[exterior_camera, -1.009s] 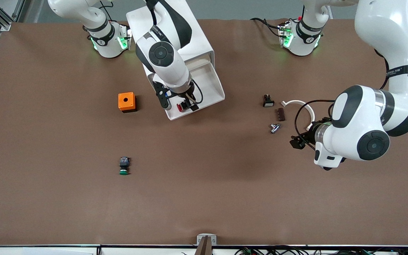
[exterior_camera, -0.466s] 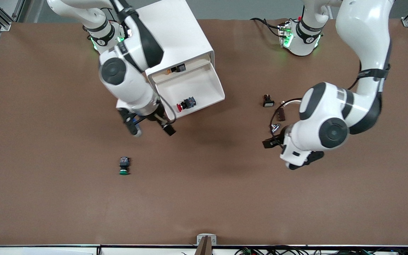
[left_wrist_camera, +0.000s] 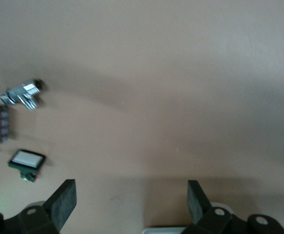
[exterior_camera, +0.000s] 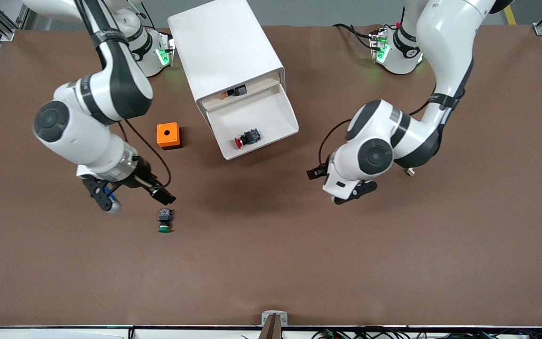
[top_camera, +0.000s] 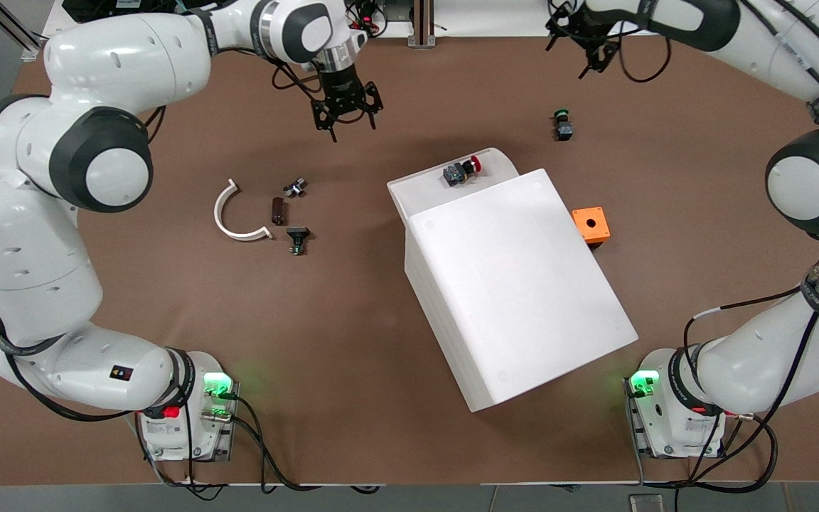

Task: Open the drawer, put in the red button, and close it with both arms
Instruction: 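Push the drawer shut with the left gripper while the right gripper retracts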

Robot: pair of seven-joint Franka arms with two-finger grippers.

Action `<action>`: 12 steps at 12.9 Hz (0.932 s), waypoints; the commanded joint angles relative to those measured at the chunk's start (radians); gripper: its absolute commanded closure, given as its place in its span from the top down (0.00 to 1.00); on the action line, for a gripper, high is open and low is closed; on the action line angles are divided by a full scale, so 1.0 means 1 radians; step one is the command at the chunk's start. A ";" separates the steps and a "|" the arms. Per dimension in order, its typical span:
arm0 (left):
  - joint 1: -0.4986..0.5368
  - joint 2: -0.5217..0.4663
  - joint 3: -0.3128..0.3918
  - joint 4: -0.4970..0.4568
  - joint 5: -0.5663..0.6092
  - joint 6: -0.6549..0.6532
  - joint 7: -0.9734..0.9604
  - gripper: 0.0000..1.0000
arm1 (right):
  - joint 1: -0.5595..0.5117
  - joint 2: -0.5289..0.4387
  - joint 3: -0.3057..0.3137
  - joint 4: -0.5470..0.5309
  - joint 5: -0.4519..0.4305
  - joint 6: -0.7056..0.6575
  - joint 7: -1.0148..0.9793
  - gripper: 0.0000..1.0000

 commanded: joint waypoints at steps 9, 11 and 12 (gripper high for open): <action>-0.193 0.089 -0.003 -0.004 0.025 0.188 -0.172 1.00 | -0.328 -0.248 0.021 -0.010 -0.113 -0.309 -0.795 1.00; -0.228 0.091 -0.003 -0.003 0.022 0.188 -0.207 1.00 | -0.371 -0.296 0.021 -0.010 -0.115 -0.352 -0.901 1.00; -0.238 0.091 -0.003 -0.004 0.016 0.188 -0.221 1.00 | -0.383 -0.303 0.019 -0.009 -0.116 -0.381 -0.921 1.00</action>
